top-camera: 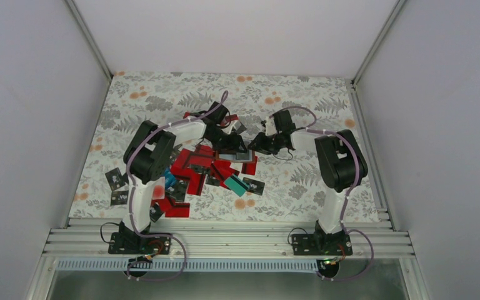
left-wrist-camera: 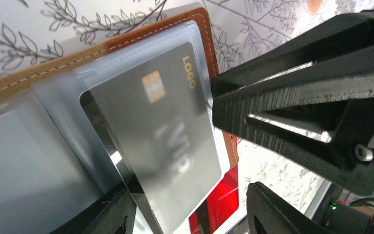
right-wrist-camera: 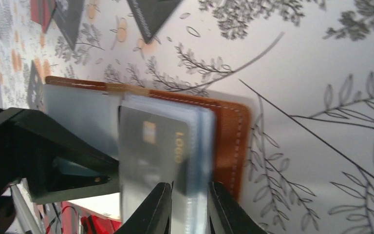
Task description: Put the credit cards into the card holder
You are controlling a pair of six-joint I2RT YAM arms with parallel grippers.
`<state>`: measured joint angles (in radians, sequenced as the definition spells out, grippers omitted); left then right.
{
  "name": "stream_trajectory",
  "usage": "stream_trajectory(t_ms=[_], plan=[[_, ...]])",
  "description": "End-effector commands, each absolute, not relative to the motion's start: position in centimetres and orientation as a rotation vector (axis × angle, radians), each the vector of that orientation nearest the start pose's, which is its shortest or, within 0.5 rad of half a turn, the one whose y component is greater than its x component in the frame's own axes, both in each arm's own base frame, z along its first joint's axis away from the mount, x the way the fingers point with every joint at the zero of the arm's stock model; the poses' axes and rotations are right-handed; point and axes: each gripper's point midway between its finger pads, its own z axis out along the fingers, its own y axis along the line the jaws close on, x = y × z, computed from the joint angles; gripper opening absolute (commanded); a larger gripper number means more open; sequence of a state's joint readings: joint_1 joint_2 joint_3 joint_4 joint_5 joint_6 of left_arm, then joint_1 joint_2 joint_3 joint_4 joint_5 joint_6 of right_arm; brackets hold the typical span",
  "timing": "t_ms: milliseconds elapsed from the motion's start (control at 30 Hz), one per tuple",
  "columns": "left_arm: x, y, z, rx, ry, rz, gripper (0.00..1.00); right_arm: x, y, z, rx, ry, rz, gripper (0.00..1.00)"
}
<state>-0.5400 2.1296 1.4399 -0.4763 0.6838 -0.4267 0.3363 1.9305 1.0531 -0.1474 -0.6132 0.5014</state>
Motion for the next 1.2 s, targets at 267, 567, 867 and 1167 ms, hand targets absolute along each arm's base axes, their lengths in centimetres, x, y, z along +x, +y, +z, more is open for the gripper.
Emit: stream_trajectory(t_ms=[267, 567, 867, 1167], plan=[[33.1, -31.7, 4.7, 0.359, 2.925, -0.899, 0.79, 36.8, 22.5, 4.6, -0.049, 2.689, 1.002, 0.24], [34.4, -31.1, 7.6, 0.359, 2.86, -0.762, 0.84, 36.7, 23.4, 6.9, -0.106, 2.63, 1.094, 0.28], [35.5, -30.2, 9.2, 0.353, 2.816, -0.656, 0.59, 35.4, 25.4, 7.1, -0.142, 2.599, 1.344, 0.35], [35.8, -29.2, 5.8, 0.352, 2.866, -0.54, 0.07, 34.9, 25.8, 5.6, -0.099, 2.638, 1.415, 0.35]])
